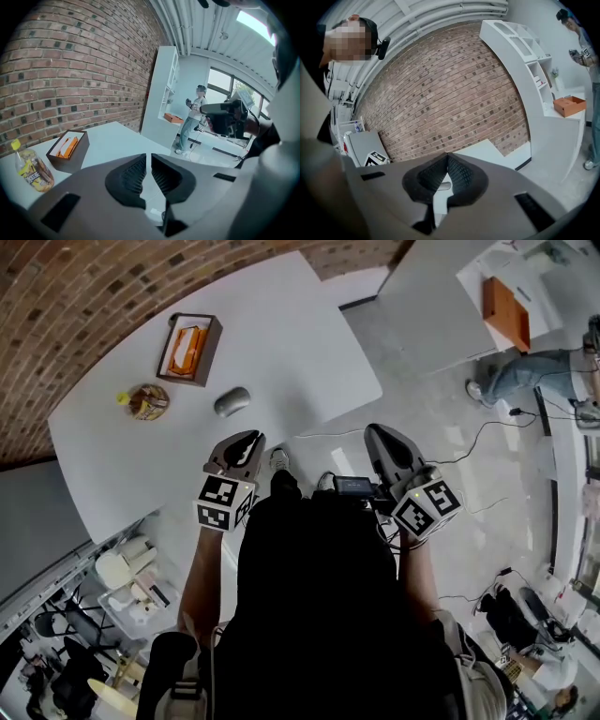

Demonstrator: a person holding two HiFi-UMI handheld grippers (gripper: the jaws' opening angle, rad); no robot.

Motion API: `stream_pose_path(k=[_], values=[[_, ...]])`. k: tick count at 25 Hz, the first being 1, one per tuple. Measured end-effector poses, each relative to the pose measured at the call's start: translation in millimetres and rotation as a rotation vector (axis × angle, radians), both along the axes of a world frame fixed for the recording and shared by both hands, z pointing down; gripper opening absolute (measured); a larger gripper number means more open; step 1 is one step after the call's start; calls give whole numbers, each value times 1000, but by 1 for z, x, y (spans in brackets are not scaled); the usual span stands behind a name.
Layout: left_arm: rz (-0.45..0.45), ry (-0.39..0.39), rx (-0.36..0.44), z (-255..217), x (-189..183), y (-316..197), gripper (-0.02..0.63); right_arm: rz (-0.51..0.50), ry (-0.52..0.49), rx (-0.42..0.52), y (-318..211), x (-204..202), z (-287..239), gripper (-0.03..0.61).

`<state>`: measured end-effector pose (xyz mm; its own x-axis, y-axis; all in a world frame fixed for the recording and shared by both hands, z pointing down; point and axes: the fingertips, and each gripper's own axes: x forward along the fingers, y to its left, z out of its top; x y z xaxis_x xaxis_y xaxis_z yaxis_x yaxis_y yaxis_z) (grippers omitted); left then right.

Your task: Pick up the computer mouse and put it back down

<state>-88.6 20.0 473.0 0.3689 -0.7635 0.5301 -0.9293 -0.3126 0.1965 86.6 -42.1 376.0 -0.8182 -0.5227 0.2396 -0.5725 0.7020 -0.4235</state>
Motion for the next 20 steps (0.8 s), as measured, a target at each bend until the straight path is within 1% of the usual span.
stream_pose_path(k=[3,8,12,17,20], values=[[29,-15,-31,15,-15,-6,55,22,9,5,-6,-11,-1,17],[95,-101,-78,42,-36,-16,74,72,24,8,-15,-17,-4,17],[151,-148,-103,60,-51,-23,81,106,36,-1,-16,-23,-1,17],[202,-153,-134,76,-62,-29,104,125,57,-13,-17,-32,0,17],[238,-174,-155,85,-69,-32,120,135,64,-18,-19,-37,-1,17]])
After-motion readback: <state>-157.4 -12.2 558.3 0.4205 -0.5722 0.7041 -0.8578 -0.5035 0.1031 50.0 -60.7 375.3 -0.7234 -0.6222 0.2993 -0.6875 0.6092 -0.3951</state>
